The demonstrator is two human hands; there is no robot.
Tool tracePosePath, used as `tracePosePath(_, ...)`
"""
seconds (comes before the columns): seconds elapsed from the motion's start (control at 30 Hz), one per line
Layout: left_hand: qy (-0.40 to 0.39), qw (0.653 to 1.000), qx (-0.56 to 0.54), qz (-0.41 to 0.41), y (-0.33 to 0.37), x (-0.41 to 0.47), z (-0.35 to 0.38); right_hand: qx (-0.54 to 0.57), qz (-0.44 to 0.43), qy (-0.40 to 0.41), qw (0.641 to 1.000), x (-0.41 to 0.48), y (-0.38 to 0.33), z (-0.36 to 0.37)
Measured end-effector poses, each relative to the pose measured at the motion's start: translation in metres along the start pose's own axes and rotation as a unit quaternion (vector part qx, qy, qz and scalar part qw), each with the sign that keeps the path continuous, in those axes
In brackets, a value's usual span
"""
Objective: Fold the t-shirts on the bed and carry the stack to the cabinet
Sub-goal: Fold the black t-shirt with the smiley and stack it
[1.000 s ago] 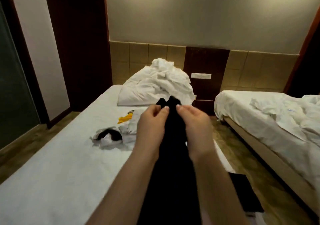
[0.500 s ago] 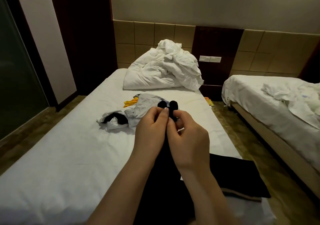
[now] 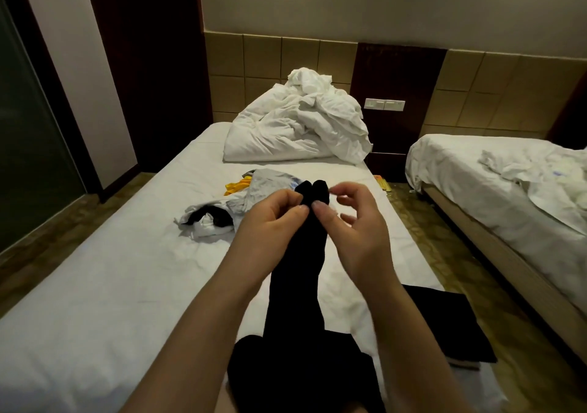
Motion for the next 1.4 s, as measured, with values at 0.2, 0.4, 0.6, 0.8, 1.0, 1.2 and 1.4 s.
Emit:
tracePosePath(0.2, -0.102, 0.994, -0.02, 0.022, 0.041, 0.01, 0.0, -0.035, -0.09, -0.184, 0.978, 0.031, -0.04, 0.014)
tracePosePath(0.4, -0.165, 0.986, -0.014, 0.019, 0.071, 0.022, -0.002, -0.04, -0.099, -0.308, 0.946, 0.055, -0.079, 0.022)
tracePosePath(0.6, -0.155, 0.976, 0.129, 0.081, 0.097, 0.044, -0.006, -0.153, -0.124, -0.259, 0.946, 0.089, -0.1, 0.005)
tracePosePath(0.8, -0.178, 0.968, 0.164, 0.064, 0.1, 0.049, -0.001, -0.186, -0.148, -0.28, 0.93, 0.101, -0.132, -0.01)
tracePosePath(1.0, -0.205, 0.971, 0.122, 0.006, 0.068, 0.042, -0.006, -0.215, -0.097, -0.3, 0.924, 0.108, -0.126, -0.03)
tracePosePath(1.2, -0.175, 0.979, 0.106, 0.014, 0.073, 0.043, -0.01, -0.262, -0.055, -0.345, 0.9, 0.103, -0.113, -0.042)
tracePosePath(1.4, -0.173, 0.976, 0.129, 0.042, 0.085, 0.044, -0.008, -0.343, -0.096, -0.301, 0.885, 0.106, -0.12, -0.041)
Point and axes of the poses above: each hand's wrist, its own x-axis towards the middle knuckle, its own z-axis out of the palm, y = z × x, the point moved 10 cm from there along x, towards the middle knuckle, and after that the axes turned 8 degrees about -x, right-handed, at the moved point
